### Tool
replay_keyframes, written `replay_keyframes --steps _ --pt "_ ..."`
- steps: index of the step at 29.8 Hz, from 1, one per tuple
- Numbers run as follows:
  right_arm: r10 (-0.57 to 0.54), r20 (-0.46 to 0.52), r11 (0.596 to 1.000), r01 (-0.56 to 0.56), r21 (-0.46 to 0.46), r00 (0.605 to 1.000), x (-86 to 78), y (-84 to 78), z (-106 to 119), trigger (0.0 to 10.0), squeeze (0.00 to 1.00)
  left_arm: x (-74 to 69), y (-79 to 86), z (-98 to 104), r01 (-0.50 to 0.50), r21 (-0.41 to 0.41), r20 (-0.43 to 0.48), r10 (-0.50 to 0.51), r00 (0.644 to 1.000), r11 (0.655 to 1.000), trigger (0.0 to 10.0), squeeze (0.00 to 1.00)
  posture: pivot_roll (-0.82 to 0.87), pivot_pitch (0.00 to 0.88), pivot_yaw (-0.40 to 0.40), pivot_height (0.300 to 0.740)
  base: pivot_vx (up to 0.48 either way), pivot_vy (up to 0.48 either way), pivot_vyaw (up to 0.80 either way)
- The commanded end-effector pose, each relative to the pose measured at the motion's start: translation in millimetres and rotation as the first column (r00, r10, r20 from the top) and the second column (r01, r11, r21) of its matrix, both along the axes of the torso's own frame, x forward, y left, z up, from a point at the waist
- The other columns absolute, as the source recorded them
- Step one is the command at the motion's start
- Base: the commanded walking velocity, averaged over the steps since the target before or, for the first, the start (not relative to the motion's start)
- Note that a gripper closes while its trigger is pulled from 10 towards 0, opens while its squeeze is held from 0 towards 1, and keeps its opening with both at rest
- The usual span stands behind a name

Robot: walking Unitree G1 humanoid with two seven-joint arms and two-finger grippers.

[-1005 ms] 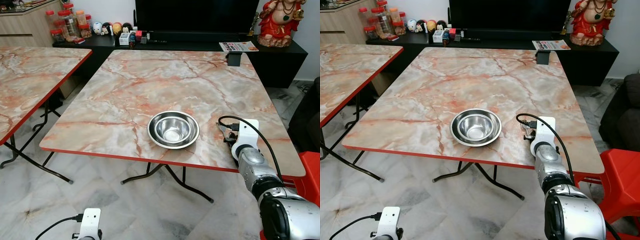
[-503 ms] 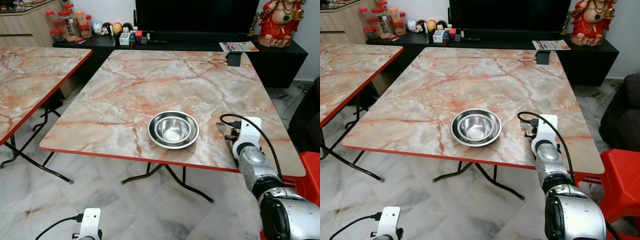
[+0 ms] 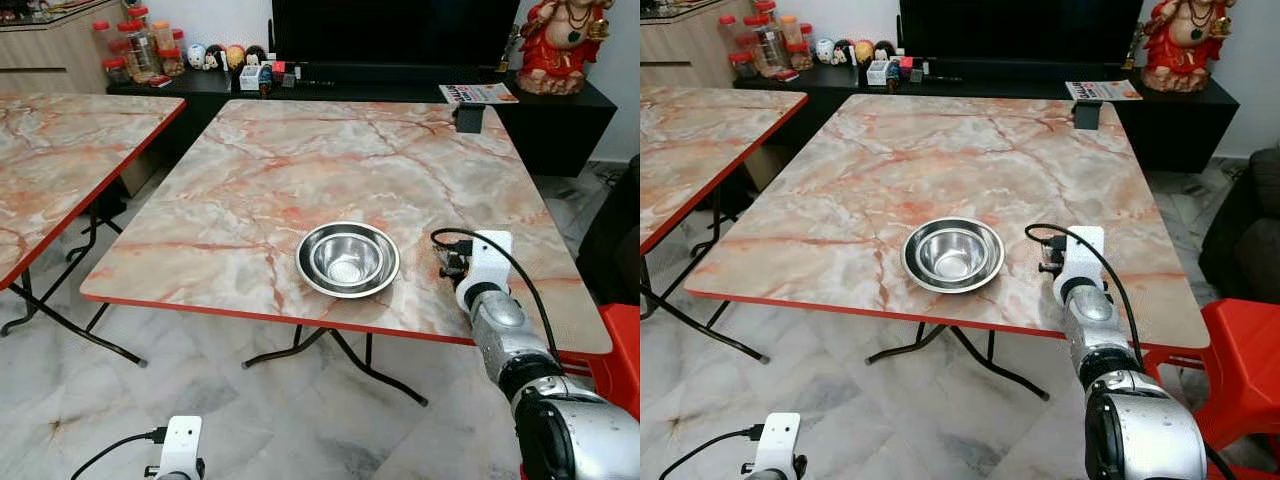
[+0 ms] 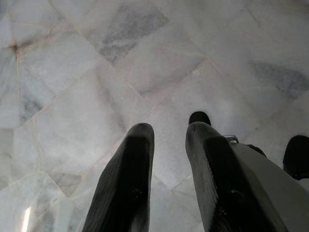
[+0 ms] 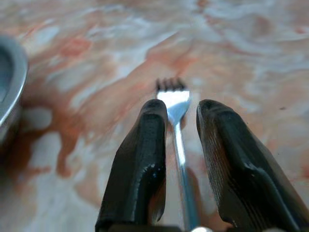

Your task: Setting the table

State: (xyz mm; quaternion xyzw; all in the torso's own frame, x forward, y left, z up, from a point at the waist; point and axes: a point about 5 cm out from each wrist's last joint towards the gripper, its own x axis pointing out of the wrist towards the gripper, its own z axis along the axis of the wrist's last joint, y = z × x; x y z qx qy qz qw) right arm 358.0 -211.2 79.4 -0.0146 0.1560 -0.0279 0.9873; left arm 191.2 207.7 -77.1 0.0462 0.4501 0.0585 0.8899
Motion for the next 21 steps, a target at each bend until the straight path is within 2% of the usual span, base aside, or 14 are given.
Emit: replay_keyframes --steps 1,8,15,21 --pt "0.036 -0.011 0.999 -0.037 -0.021 0.999 -1.8 1.9 -2.9 10.0 0.0 -0.6 -0.3 -0.5 -0.007 -0.007 -0.003 0.007 1.0 1.0 10.0 0.0 -0.05 0.0 0.025 0.74 0.0 0.0 0.0" --pt "0.059 -0.033 0.997 -0.061 -0.049 0.998 -5.9 -1.9 -7.8 10.0 0.0 -0.9 0.0 -0.6 -0.005 -0.006 -0.005 0.005 1.0 1.0 10.0 0.0 -0.05 0.0 0.026 0.74 0.0 0.0 0.0" --pt "0.124 -0.055 0.986 -0.13 -0.1 0.991 -8.7 -16.1 -5.6 10.0 0.0 -0.2 1.0 0.0 -0.002 -0.004 -0.003 0.002 1.0 1.0 10.0 0.0 -0.05 0.0 0.03 0.74 0.0 0.0 0.0" --pt "0.185 -0.085 0.973 -0.195 -0.121 0.979 -10.9 -16.6 -7.8 10.0 0.0 0.7 1.2 0.5 -0.001 -0.004 0.0 0.001 1.0 1.0 10.0 0.0 -0.05 0.0 0.031 0.74 0.0 0.0 0.0"
